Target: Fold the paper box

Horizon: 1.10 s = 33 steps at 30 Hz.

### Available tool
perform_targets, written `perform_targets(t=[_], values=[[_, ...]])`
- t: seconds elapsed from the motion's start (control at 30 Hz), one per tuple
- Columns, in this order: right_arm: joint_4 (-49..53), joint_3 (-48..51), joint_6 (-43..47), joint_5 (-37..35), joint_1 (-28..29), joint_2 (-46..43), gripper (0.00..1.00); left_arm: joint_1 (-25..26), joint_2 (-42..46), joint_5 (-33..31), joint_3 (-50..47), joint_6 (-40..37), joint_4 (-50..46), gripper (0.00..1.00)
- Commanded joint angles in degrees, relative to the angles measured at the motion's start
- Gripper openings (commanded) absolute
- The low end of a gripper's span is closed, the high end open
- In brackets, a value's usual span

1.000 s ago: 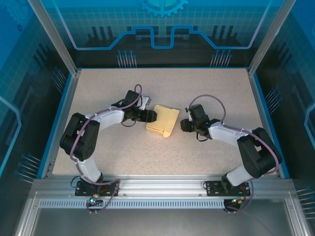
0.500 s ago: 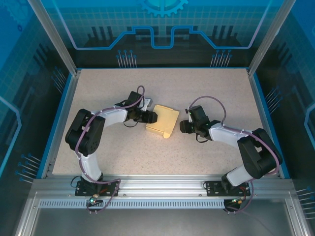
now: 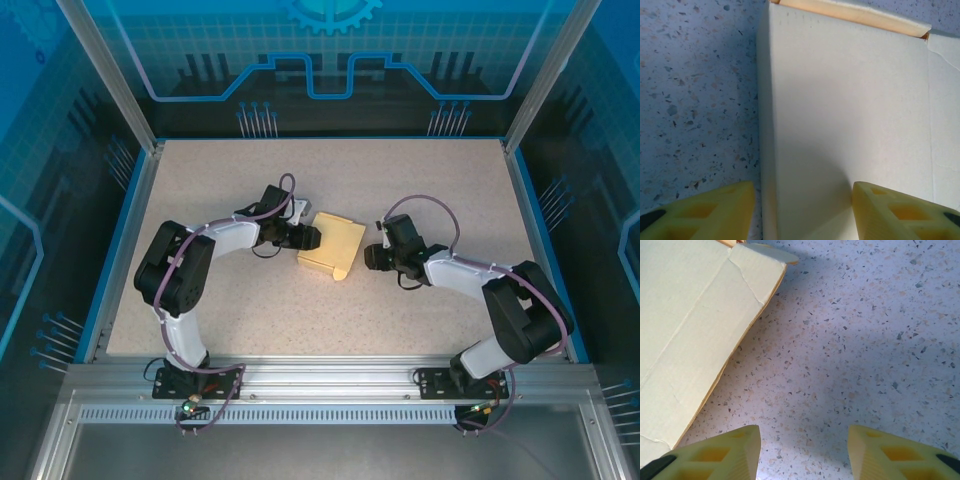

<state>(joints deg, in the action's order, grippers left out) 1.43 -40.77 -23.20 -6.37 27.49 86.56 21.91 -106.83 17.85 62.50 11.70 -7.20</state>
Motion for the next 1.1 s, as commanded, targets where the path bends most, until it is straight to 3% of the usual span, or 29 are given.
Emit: perform_targets(t=[0.0, 0.4, 0.67, 1.07], values=[[-0.99, 0.79, -1.19, 0.57, 0.86, -0.62, 0.5, 0.5, -1.28, -1.39, -0.55, -0.63, -1.2, 0.55], [-1.99, 1.63, -1.36, -0.3, 1.85, -1.56, 0.5, 0.5, -1.07, -0.65, -1.11, 0.25, -0.27, 0.55], [-7.93, 3.15, 0.41, 6.82, 2.44, -4.47, 0.51, 0.48, -0.14, -0.96, -1.59, 0.59, 0.37, 0.55], [-8.61, -2.22, -3.23, 9.27, 2.84, 2.91, 0.56, 0.5, 0.28, -1.05, -1.65, 0.54, 0.61, 0.54]])
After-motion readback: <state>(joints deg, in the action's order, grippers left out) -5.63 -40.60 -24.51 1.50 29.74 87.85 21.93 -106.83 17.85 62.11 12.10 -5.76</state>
